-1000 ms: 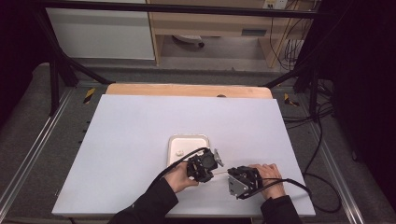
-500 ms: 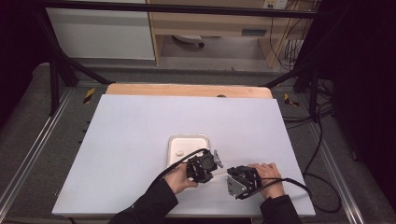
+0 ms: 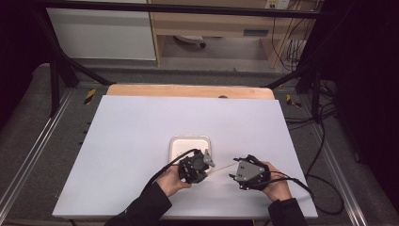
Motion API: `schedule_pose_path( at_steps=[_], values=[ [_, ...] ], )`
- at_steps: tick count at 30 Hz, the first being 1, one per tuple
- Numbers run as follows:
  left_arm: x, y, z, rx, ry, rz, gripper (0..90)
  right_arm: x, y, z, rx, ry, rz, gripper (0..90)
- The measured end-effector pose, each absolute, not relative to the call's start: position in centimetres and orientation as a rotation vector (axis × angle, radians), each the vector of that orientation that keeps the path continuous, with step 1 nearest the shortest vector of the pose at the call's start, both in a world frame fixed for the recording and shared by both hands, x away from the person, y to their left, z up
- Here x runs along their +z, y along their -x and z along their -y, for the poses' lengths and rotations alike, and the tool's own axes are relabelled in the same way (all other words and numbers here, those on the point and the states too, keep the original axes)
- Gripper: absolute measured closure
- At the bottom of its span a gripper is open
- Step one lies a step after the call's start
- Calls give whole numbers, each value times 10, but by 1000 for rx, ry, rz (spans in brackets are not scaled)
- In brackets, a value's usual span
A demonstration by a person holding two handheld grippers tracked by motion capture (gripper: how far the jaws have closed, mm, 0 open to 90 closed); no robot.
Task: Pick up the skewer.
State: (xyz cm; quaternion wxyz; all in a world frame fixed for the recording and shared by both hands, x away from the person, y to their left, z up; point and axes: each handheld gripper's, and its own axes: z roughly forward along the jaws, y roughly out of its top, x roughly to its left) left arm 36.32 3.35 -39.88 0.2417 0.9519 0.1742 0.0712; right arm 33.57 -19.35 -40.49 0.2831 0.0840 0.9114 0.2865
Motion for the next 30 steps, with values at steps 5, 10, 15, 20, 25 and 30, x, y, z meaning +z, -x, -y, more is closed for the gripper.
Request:
schedule_pose_path(
  at_steps=[5, 10, 15, 20, 25, 30],
  values=[
    [-398, -361, -54, 217, -2551, -518, 879, -403, -343, 203, 857, -418, -2468, 289],
    [-398, -359, -77, 237, -2476, -578, 878, -407, -347, 210, 912, -583, -2454, 180],
    [-397, -354, -98, 270, -2404, -626, 878, -410, -348, 215, 945, -714, -2440, 105],
    [-397, -348, -119, 301, -2326, -679, 878, -412, -350, 218, 991, -792, -2460, 85],
    [-399, -342, -136, 325, -2268, -718, 877, -413, -353, 218, 1021, -862, -2463, 52],
    [-402, -336, -151, 346, -2213, -748, 877, -414, -355, 215, 1078, -891, -2455, 55]
  ],
)
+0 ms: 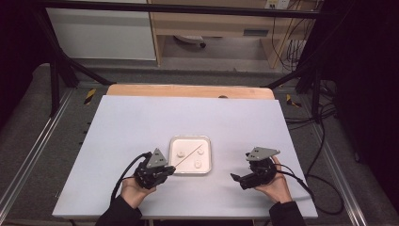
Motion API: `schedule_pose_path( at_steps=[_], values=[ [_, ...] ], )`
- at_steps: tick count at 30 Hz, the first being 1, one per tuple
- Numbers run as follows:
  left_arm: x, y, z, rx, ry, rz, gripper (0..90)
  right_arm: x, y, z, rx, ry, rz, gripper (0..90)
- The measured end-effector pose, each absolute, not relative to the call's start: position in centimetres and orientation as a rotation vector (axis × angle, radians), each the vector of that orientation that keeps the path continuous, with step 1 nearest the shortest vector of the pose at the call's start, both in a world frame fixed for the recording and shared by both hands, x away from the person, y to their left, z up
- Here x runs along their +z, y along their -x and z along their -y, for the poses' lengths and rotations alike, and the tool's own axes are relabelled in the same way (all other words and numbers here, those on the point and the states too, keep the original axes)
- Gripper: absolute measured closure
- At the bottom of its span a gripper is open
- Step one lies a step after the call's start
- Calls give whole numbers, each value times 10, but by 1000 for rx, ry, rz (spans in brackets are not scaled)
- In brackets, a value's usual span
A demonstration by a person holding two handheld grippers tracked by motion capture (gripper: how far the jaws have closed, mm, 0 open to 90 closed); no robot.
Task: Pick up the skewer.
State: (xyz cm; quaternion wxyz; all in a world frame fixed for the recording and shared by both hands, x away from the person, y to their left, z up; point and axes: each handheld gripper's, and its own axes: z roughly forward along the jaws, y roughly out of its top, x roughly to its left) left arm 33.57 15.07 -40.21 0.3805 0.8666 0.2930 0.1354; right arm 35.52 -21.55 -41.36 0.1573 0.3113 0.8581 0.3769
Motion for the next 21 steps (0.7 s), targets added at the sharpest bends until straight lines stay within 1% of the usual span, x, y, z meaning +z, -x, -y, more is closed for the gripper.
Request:
schedule_pose_path(
  at_steps=[3, 7, 13, 21],
  values=[
    [-404, -333, -160, 354, -2181, -767, 877, -413, -358, 214, 1120, -912, -2469, 68],
    [-407, -330, -173, 374, -2137, -797, 877, -412, -362, 208, 1122, -908, -2465, 58],
    [-414, -326, -191, 362, -2082, -830, 876, -410, -370, 194, 1167, -935, -2453, 29],
    [-422, -321, -208, 371, -2039, -866, 876, -406, -385, 173, 1195, -998, -2434, 17]
  ],
)
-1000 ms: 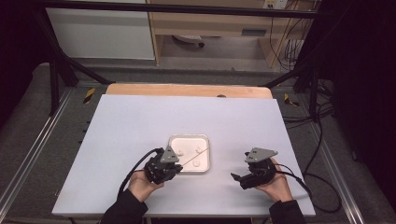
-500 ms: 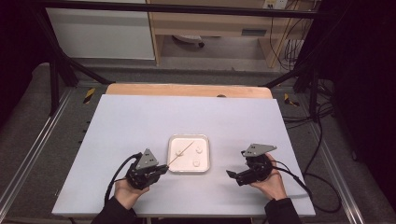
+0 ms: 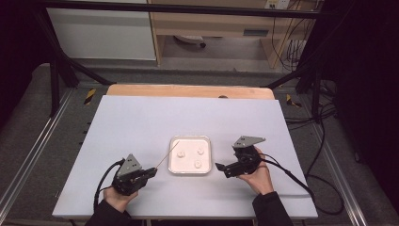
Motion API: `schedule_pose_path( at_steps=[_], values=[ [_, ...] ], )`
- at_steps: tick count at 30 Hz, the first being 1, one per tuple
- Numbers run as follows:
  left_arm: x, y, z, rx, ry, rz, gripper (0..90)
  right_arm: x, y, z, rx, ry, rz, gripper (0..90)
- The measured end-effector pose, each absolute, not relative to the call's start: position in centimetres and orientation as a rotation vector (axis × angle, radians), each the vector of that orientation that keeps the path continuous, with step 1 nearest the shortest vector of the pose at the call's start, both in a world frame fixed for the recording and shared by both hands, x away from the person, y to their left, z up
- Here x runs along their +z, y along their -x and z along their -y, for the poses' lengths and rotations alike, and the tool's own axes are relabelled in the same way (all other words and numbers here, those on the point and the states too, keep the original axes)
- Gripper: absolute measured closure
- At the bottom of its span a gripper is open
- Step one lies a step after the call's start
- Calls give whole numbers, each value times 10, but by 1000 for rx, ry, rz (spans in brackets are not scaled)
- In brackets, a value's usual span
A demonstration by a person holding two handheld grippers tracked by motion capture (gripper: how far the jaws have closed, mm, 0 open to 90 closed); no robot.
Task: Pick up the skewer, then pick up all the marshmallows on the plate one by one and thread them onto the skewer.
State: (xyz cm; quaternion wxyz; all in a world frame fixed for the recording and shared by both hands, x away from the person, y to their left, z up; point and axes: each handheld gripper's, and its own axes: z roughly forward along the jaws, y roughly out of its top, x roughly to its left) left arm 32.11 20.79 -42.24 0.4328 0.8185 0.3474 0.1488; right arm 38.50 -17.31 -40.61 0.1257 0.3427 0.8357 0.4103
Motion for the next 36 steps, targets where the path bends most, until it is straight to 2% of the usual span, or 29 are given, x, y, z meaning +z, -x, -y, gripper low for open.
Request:
schedule_pose_path(
  at_steps=[13, 19, 22, 28, 36],
  values=[
    [-426, -316, -211, 387, -2017, -853, 876, -407, -410, 143, 1219, -1063, -2386, 26],
    [-428, -315, -209, 388, -2013, -847, 876, -416, -424, 127, 1206, -1090, -2400, 74],
    [-429, -316, -209, 378, -2020, -849, 875, -421, -429, 119, 1192, -1064, -2421, 139],
    [-431, -317, -208, 369, -2023, -851, 876, -430, -436, 109, 1176, -1017, -2460, 349],
    [-432, -317, -206, 368, -2029, -852, 875, -442, -442, 105, 1129, -997, -2481, 518]
  ],
)
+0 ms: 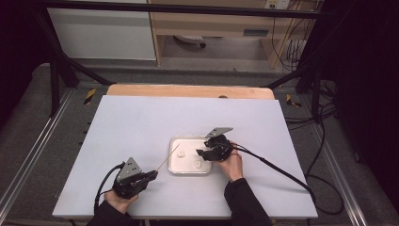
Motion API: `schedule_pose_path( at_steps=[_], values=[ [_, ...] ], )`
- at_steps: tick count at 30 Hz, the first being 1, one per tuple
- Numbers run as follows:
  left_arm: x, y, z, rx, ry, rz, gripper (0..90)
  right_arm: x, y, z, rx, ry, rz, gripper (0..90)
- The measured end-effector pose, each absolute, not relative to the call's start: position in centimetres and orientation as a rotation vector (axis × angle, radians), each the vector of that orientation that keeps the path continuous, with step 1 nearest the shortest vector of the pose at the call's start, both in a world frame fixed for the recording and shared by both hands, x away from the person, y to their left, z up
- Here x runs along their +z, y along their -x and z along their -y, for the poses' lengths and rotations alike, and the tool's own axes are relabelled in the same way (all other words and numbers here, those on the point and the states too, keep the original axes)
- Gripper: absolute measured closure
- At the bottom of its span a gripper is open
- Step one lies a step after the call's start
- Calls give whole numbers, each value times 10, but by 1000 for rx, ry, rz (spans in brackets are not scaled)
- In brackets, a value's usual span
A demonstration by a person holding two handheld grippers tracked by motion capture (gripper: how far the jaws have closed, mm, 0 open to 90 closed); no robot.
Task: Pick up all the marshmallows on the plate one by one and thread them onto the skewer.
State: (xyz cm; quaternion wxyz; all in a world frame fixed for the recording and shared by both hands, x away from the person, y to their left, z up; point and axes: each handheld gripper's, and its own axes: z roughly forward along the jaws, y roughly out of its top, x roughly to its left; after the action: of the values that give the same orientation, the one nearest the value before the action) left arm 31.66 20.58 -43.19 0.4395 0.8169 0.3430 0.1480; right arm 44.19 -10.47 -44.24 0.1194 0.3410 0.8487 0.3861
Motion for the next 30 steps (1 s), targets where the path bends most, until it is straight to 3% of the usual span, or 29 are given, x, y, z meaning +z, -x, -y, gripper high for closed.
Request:
schedule_pose_path(
  at_steps=[18, 30],
  values=[
    [-432, -316, -204, 371, -2025, -847, 875, -452, -441, 101, 1132, -971, -2484, 719],
    [-432, -314, -202, 369, -2008, -845, 875, -426, -434, 115, 1324, -1041, -2442, 755]
  ],
)
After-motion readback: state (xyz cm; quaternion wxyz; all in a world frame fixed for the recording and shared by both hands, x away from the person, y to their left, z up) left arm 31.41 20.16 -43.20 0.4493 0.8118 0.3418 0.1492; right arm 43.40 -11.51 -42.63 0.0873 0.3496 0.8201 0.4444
